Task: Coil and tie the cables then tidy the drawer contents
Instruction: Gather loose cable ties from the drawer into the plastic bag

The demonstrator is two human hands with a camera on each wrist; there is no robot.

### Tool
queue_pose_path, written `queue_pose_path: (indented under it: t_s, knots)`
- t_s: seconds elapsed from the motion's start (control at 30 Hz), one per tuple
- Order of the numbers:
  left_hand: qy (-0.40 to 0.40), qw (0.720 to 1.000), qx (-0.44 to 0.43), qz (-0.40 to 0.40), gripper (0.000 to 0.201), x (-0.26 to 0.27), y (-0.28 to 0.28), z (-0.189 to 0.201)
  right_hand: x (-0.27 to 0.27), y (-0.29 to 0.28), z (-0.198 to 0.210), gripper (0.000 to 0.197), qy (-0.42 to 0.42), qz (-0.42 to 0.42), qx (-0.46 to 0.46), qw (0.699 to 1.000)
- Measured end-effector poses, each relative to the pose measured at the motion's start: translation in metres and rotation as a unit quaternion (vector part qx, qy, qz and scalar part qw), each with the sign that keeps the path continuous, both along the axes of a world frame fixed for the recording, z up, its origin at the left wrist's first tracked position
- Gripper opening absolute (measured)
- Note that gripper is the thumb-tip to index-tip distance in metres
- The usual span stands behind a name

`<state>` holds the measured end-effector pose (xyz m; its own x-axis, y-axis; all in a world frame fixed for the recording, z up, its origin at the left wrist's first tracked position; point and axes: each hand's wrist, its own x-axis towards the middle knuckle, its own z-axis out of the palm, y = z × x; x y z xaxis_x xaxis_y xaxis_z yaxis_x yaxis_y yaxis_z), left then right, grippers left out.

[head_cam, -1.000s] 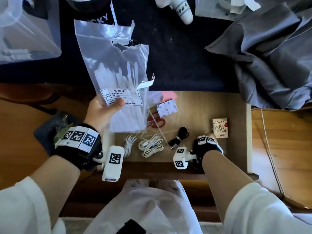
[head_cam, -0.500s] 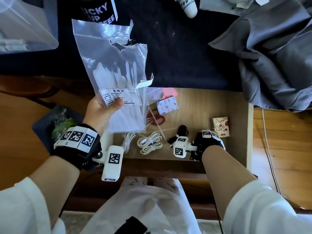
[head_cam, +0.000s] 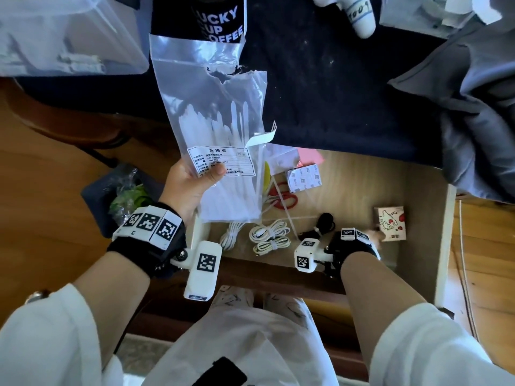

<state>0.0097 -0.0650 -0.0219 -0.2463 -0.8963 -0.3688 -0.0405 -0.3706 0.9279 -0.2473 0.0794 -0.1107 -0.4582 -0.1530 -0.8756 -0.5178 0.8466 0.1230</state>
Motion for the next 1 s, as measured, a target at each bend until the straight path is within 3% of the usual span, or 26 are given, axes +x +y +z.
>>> queue_pose_path:
  t_s: [0.07,0.13,0.2,0.27,0.33,0.37,0.4,0.43,0.47,0.53,0.63,0.8,0.93,1.0]
  knots:
    - [0.008,1.0,-0.003,0.0,0.068,0.002,-0.001,0.0,-0.004,0.003,-0.016,0.042,0.067,-0.035,-0.048,0.996]
    - [0.016,1.0,-0.002,-0.003,0.068,0.003,-0.003,0.001,-0.003,0.002,-0.013,0.049,0.055,-0.033,-0.046,0.997]
    - [0.025,1.0,-0.004,-0.01,0.067,0.005,-0.004,0.003,-0.005,0.002,0.009,0.037,0.037,0.011,-0.012,0.999]
    - [0.03,0.999,-0.008,-0.014,0.068,0.007,-0.008,0.008,-0.01,0.0,0.023,0.024,0.024,0.047,-0.052,0.997]
    - [0.031,0.999,-0.015,-0.021,0.071,0.01,-0.015,0.014,-0.02,-0.005,0.029,0.007,0.005,-0.035,-0.134,0.99]
    - [0.03,0.999,-0.02,-0.025,0.072,0.012,-0.018,0.017,-0.023,-0.011,0.033,0.01,-0.032,-0.175,-0.178,0.968]
    - [0.03,0.999,-0.025,-0.029,0.073,0.014,-0.022,0.021,-0.027,-0.015,0.033,0.018,-0.073,-0.299,-0.219,0.926]
    - [0.032,0.999,-0.03,-0.032,0.073,0.016,-0.025,0.025,-0.026,-0.021,0.037,0.022,-0.117,-0.419,-0.252,0.864]
    - [0.033,0.998,-0.034,-0.033,0.072,0.017,-0.028,0.028,-0.025,-0.024,0.042,0.024,-0.142,-0.484,-0.281,0.817]
    - [0.039,0.998,-0.039,-0.034,0.066,0.021,-0.033,0.035,-0.021,-0.03,0.056,0.022,-0.171,-0.547,-0.337,0.747]
    - [0.051,0.997,-0.041,-0.035,0.062,0.028,-0.038,0.041,-0.019,-0.027,0.073,0.013,-0.208,-0.589,-0.384,0.68]
    - [0.065,0.996,-0.042,-0.047,0.076,0.019,-0.043,0.043,-0.004,-0.03,0.097,0.01,-0.263,-0.575,-0.415,0.655]
    - [0.077,0.994,-0.045,-0.069,0.07,-0.002,-0.045,0.049,0.026,-0.053,0.117,0.013,-0.275,-0.464,-0.437,0.72]
    - [0.082,0.992,-0.049,-0.076,0.071,-0.008,-0.047,0.052,0.032,-0.059,0.119,0.015,-0.314,-0.423,-0.432,0.732]
